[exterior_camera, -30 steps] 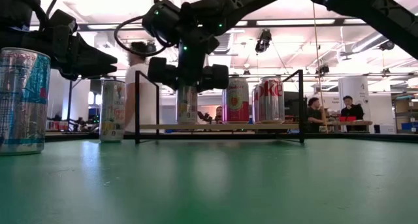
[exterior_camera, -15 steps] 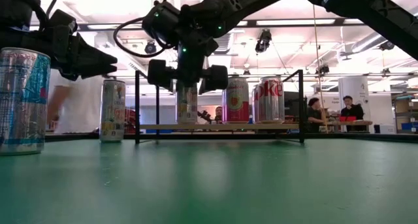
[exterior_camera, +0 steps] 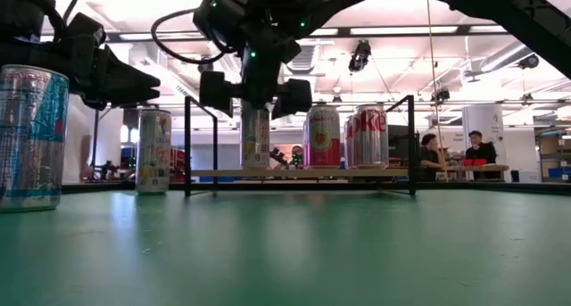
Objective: Place canned beverage on shelf
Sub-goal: Put the right black and white soda can on the shelf
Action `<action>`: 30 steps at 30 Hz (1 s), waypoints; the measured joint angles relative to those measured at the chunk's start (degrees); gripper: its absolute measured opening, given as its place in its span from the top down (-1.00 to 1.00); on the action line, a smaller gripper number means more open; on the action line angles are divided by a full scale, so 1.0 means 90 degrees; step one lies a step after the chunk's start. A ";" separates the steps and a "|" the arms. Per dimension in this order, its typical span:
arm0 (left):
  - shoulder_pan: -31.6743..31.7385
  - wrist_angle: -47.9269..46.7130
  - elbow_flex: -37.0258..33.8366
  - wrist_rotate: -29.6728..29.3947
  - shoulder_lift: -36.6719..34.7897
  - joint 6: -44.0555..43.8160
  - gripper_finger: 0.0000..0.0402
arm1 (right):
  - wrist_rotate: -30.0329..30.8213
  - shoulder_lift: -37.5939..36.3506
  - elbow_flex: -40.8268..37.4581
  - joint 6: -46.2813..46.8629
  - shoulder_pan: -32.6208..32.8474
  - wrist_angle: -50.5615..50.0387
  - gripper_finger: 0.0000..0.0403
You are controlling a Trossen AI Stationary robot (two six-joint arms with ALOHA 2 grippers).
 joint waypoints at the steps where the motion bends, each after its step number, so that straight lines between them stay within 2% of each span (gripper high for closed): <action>1: -0.0001 -0.0001 -0.0001 0.0000 0.0000 -0.0002 -0.65 | 0.0000 -0.0022 0.0000 0.0000 0.0009 -0.0041 -0.83; 18: 0.0000 -0.0001 -0.0001 0.0000 0.0010 -0.0002 -0.65 | -0.0259 -0.0558 -0.0005 0.0067 0.0012 -0.0801 -0.83; 30: 0.0001 0.0001 -0.0002 0.0000 0.0010 -0.0002 -0.65 | -0.1039 -0.1194 -0.0005 -0.0016 -0.0032 -0.1503 -0.83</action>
